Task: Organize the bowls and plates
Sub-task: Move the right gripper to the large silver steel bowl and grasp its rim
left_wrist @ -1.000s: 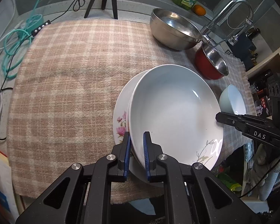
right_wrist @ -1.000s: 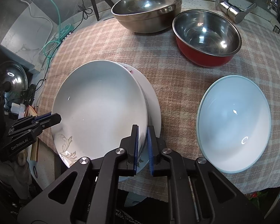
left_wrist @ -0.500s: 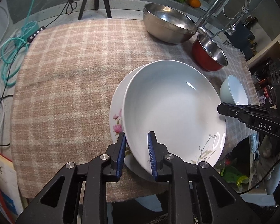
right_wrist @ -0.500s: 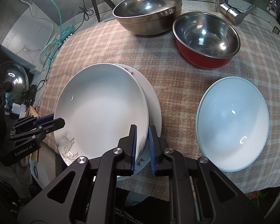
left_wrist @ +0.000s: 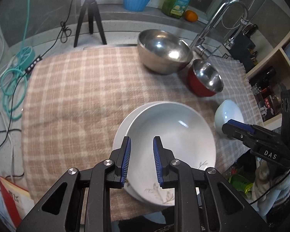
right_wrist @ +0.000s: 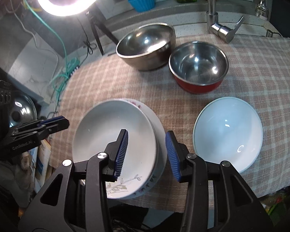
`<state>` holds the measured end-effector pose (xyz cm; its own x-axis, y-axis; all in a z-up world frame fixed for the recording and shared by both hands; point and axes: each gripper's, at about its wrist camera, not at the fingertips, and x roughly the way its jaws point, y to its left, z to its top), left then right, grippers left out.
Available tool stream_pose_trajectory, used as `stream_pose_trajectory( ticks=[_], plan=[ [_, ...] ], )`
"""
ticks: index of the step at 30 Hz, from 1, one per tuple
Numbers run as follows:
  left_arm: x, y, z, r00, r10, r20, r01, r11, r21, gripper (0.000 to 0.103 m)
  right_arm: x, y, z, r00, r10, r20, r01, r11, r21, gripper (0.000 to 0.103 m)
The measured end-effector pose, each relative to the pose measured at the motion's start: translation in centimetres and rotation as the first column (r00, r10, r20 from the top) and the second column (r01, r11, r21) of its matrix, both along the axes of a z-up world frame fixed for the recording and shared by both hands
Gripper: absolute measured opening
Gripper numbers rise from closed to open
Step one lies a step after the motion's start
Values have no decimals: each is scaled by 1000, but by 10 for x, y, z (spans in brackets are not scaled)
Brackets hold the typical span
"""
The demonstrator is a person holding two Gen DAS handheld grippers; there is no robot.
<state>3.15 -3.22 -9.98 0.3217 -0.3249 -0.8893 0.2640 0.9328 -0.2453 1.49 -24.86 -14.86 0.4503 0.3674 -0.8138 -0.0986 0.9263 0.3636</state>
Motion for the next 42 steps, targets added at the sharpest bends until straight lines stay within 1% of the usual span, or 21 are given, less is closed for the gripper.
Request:
stream_pose_trajectory(
  ticks=[2,8,12,15,18,20,22,26,30,32,35,37,39,42],
  plan=[
    [7,-8,0,1000,-17,8,17,1000,5,20,-1,-2,4,999,-26,21,25,1000,6,49],
    [32,-35,-5,998,-61,-19,60,998,-34,20,-6,-15,8,995,-91,42,89,996,27,49],
    [41,-51,-6,995,-98,-6,98,995,-25,20,-4,-26,10,992,-122,43,120,992,41,49],
    [49,-55,-10,996,-85,-16,84,995,-54,20,0,-29,16,991,-120,57,118,992,39,49],
    [53,-56,-9,997,-72,-2,71,996,-53,20,6,-33,23,991,-113,70,110,993,41,49],
    [56,-55,-8,998,-61,5,61,997,-57,20,14,-36,24,992,-106,66,102,993,60,49],
    [61,-53,-7,999,-48,8,48,997,-65,20,24,-39,25,993,-100,57,95,992,83,49],
    [79,-47,-6,1000,-11,22,13,997,-74,20,46,-44,30,994,-91,56,85,992,91,49],
    [99,-37,-3,999,22,25,-20,995,-99,20,71,-53,36,994,-102,44,95,985,144,49],
    [111,-31,-4,999,44,20,-41,992,-116,20,83,-57,38,993,-114,40,106,981,164,49],
    [125,-26,-9,998,57,5,-56,991,-120,20,101,-61,35,990,-138,15,132,969,209,49],
    [135,-23,-15,998,61,-30,-65,987,-148,20,114,-62,30,989,-148,-10,146,959,241,49],
    [143,-21,-18,996,78,-46,-84,982,-169,20,126,-61,28,988,-151,-22,152,960,236,49],
    [153,-20,-18,995,88,-43,-95,979,-179,20,145,-55,23,988,-150,-35,154,965,213,49]
  ],
)
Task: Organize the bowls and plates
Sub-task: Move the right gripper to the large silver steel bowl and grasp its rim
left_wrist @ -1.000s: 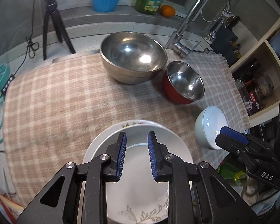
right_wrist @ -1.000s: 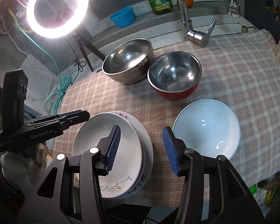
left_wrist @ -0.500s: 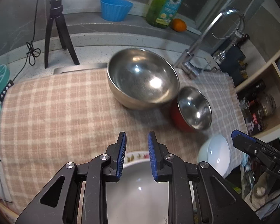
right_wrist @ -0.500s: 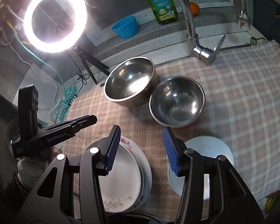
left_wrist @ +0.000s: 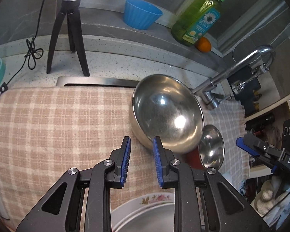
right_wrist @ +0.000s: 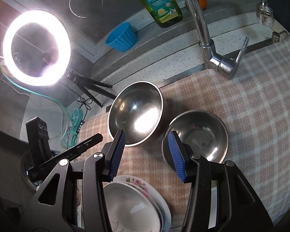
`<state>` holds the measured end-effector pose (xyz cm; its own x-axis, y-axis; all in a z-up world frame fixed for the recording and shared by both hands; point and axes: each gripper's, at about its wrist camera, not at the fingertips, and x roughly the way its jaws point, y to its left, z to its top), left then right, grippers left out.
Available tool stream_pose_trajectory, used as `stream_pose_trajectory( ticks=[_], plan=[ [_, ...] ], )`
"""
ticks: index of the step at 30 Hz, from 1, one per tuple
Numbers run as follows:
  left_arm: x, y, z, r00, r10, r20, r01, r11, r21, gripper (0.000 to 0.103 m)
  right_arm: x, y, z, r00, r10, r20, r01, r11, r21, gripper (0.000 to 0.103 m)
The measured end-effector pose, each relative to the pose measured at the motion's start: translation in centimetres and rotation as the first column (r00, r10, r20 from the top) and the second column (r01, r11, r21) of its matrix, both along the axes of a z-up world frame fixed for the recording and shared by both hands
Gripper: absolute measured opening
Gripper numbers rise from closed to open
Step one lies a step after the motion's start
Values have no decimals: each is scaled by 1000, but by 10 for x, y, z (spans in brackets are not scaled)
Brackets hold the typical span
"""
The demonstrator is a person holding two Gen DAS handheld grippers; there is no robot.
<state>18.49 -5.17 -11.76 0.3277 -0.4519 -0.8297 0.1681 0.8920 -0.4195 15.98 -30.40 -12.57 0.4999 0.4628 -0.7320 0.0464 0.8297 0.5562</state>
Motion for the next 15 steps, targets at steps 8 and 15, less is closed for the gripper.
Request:
stream_pose_trajectory(
  ticks=[8,15],
  plan=[
    [23,-1,-6,1000,17,-20,-17,1000,-16,20,40,7,-23,998,-17,-61,13,998,-61,48],
    [35,5,-16,998,25,-59,-28,999,-40,20,60,11,-37,996,-10,-92,1,995,-96,39]
  ],
)
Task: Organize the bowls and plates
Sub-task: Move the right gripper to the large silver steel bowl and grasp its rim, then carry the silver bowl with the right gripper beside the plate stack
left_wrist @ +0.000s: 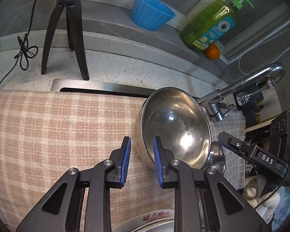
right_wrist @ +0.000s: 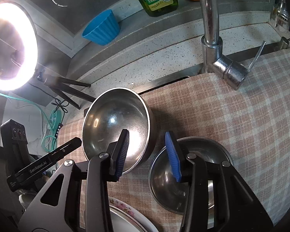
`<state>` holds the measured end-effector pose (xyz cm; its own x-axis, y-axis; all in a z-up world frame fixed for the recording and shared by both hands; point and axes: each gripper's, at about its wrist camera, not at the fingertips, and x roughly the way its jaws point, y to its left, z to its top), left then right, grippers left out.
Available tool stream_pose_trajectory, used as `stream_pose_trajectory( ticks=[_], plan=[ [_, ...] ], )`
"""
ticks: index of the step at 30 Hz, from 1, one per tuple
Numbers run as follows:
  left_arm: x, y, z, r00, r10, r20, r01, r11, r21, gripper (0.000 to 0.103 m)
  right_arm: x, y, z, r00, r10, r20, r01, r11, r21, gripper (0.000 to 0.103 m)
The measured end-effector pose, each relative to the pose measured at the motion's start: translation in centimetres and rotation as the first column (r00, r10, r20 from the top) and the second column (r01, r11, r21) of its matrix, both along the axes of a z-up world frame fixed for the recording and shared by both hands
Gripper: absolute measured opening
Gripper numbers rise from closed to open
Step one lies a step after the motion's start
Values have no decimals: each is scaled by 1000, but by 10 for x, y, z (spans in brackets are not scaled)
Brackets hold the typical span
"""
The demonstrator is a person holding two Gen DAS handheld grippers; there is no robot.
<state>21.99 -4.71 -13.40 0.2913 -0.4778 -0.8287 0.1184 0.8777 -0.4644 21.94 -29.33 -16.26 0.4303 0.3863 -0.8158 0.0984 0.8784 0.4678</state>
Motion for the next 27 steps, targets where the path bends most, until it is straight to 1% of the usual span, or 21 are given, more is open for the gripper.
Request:
stream_pose_trajectory(
  ticks=[5,8,10,16,20,22,27],
  plan=[
    [5,-5,-3,1000,-11,-14,11,1000,-6,20,11,2,-7,1000,5,-11,-6,1000,-18,35],
    [8,-10,-7,999,-26,-21,26,1000,-4,20,15,3,-10,1000,7,-22,-7,1000,-28,30],
    [9,-12,-9,999,-27,-23,27,1000,-6,20,17,5,-11,1000,14,-26,-15,999,-34,24],
    [11,-15,-14,999,-40,-28,40,999,-7,20,17,11,-17,999,30,-45,-32,998,-45,15],
    [11,-15,-15,999,-46,-22,46,999,-6,20,18,15,-17,998,39,-49,-42,997,-63,14],
    [11,-15,-15,999,-48,-18,48,999,3,18,18,17,-17,998,43,-49,-46,996,-72,14],
    [8,-14,-14,999,-47,-17,48,999,6,18,17,19,-15,998,50,-50,-54,995,-82,14]
  ],
)
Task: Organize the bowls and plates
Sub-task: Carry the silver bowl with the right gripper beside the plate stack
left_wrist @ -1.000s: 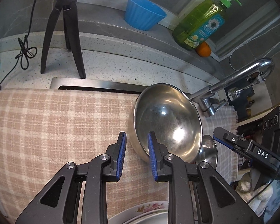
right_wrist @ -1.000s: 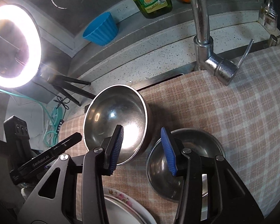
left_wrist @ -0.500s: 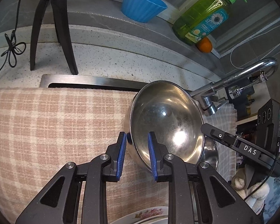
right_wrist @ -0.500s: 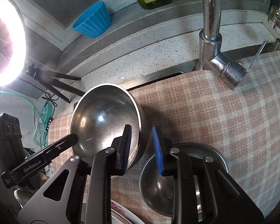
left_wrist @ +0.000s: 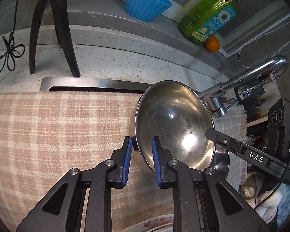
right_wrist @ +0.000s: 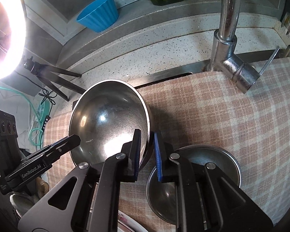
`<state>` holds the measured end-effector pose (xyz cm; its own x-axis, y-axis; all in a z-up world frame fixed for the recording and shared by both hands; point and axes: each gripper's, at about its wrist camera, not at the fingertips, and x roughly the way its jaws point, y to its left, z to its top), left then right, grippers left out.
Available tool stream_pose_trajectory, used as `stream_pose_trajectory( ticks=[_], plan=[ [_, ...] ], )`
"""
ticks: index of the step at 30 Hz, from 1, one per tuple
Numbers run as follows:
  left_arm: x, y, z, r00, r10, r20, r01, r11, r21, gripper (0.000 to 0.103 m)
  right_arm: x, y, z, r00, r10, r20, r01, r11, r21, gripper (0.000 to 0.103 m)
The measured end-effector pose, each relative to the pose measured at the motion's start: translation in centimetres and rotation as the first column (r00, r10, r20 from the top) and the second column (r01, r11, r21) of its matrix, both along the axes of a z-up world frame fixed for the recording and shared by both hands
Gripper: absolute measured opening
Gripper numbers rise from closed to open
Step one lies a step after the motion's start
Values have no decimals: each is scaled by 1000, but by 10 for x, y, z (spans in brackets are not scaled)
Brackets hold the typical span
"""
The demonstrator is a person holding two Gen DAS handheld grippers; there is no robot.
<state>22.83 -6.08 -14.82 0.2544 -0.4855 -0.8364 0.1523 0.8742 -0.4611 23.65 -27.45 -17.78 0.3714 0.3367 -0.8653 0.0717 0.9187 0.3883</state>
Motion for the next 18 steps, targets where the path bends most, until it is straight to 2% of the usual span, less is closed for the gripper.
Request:
stream_pose_trajectory(
  ticks=[6,18],
  plan=[
    [-6,9,4,1000,17,9,-17,1000,4,18,-5,9,5,1000,19,6,-19,1000,-2,14],
    [-30,45,13,996,84,38,-84,996,14,18,-25,53,20,989,145,36,-144,989,-40,14]
  ],
)
